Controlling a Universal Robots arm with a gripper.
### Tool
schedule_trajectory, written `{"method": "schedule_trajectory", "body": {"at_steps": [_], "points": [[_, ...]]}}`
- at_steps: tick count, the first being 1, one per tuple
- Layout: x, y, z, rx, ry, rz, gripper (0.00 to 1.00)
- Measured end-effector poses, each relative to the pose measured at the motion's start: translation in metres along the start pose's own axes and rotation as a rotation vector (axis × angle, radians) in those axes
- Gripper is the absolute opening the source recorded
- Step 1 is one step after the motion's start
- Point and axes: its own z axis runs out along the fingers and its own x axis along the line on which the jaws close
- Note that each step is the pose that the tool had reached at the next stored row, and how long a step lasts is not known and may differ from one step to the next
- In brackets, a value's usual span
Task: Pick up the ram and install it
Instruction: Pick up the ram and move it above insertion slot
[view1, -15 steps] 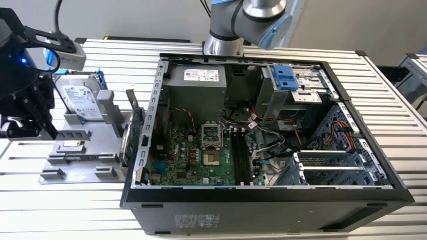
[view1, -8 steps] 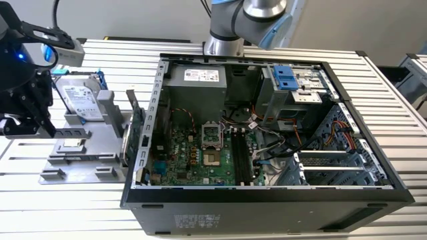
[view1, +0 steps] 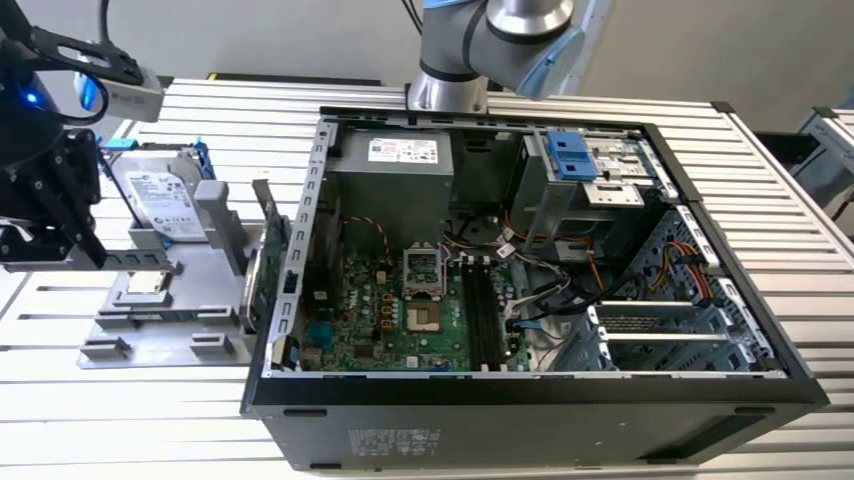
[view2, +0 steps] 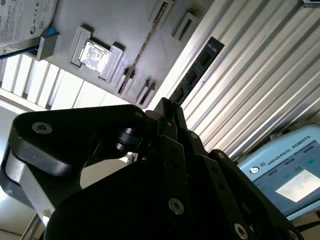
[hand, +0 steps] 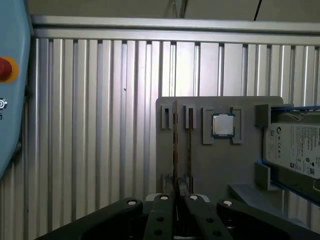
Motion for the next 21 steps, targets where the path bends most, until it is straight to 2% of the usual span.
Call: {"method": "schedule_trajectory", "body": {"at_steps": [21], "points": [[-0.0002,0.0008,-0.024,-0.0001,0.0001,0.0,0.0]]}}
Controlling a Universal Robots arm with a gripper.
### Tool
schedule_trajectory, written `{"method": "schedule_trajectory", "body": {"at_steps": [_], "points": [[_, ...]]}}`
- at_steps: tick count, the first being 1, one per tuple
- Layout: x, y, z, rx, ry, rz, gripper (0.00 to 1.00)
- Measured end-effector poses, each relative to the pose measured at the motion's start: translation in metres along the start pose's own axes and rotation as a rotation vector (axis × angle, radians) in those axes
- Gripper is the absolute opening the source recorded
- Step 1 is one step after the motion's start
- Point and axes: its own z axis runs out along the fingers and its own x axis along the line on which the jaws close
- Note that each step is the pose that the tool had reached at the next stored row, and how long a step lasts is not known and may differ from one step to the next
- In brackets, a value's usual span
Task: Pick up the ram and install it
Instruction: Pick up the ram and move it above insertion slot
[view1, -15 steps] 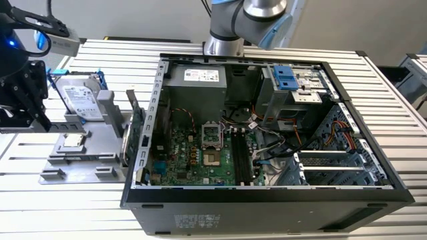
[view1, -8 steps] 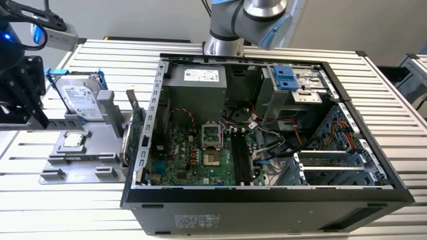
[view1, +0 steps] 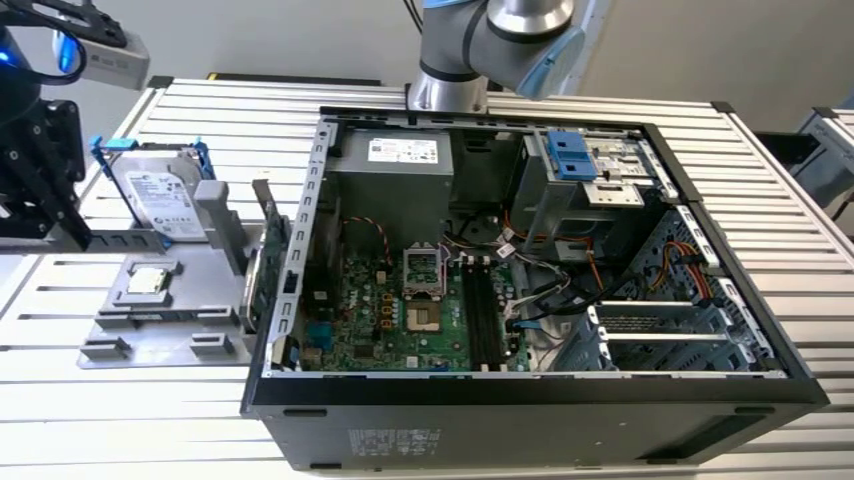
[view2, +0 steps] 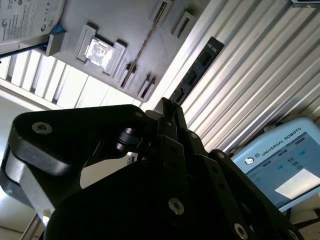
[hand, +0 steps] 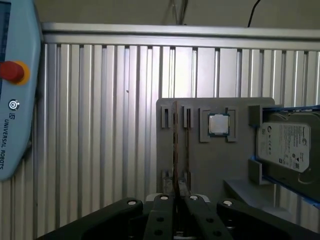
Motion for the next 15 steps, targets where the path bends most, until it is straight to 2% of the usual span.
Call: {"method": "schedule_trajectory", "body": {"at_steps": [15], "points": [[-0.0001,0.0004,-0.0123,0.0002,-0.0001,0.0,0.0]]}}
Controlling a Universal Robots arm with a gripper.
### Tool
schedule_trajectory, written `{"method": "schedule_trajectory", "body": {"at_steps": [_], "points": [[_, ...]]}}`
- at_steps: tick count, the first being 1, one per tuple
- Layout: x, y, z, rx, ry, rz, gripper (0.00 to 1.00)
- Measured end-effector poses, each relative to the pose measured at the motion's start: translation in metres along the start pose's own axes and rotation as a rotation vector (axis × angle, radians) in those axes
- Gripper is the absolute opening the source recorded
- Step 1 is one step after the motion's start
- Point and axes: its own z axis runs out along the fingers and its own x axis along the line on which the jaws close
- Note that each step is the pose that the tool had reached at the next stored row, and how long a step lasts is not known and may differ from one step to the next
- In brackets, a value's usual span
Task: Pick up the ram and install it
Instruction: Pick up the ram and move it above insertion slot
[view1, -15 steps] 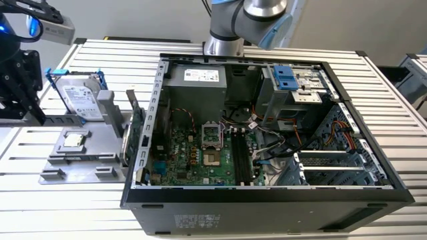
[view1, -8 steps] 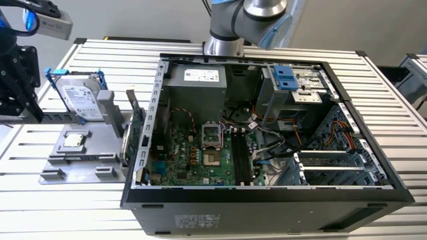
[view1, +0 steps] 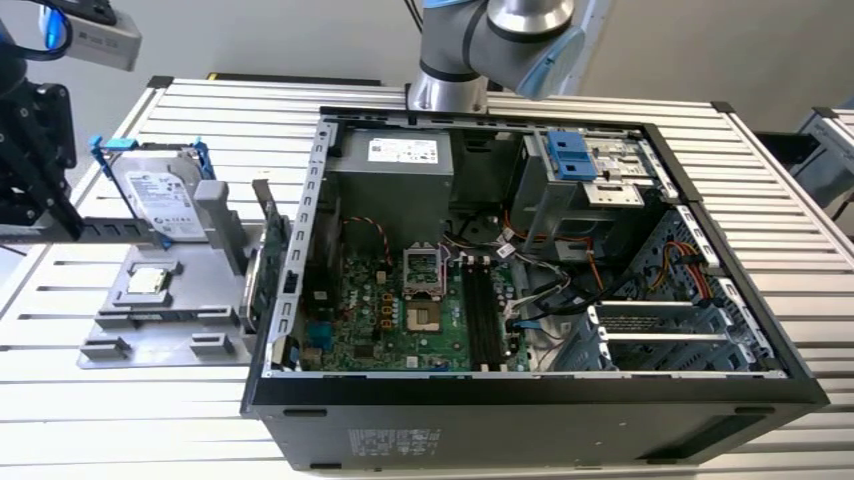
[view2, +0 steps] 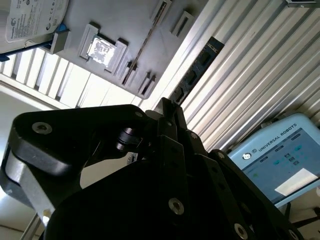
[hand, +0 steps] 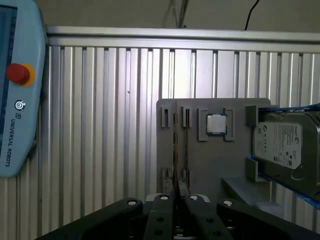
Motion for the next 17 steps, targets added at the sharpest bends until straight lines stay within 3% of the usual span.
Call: {"method": "schedule_trajectory", "body": {"at_steps": [10,17], "points": [[-0.0001,-0.0005,-0.0002,-0.0001,0.0046,0.0,0.0],[0.0001,-0.0077,-0.0004,-0.0001,0.0047,0.0,0.0]]}}
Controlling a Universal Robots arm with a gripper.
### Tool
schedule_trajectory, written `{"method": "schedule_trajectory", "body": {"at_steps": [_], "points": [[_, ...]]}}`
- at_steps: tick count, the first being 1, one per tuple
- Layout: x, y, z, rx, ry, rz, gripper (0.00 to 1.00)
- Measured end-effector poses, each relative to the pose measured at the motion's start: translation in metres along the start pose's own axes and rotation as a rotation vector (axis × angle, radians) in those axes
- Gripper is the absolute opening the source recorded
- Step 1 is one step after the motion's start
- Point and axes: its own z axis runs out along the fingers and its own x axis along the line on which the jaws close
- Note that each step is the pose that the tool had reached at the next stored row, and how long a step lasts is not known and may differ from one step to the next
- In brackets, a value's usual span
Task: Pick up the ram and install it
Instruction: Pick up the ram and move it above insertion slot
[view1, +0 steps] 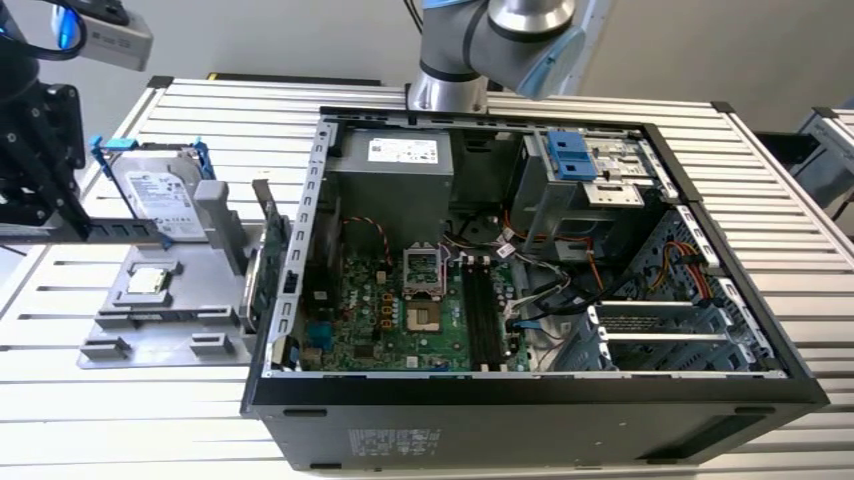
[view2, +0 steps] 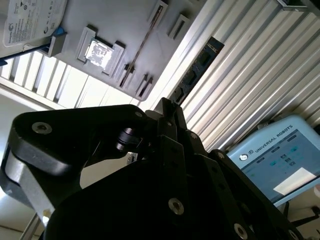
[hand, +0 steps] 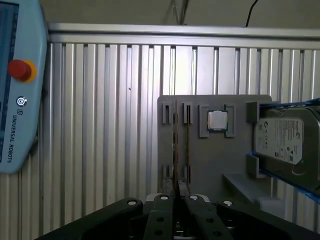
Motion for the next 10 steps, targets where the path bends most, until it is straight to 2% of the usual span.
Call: {"method": "schedule_trajectory", "body": {"at_steps": [10], "points": [[0.0001,-0.0092,-0.0003,0.0,0.0,0.0,0.0]]}}
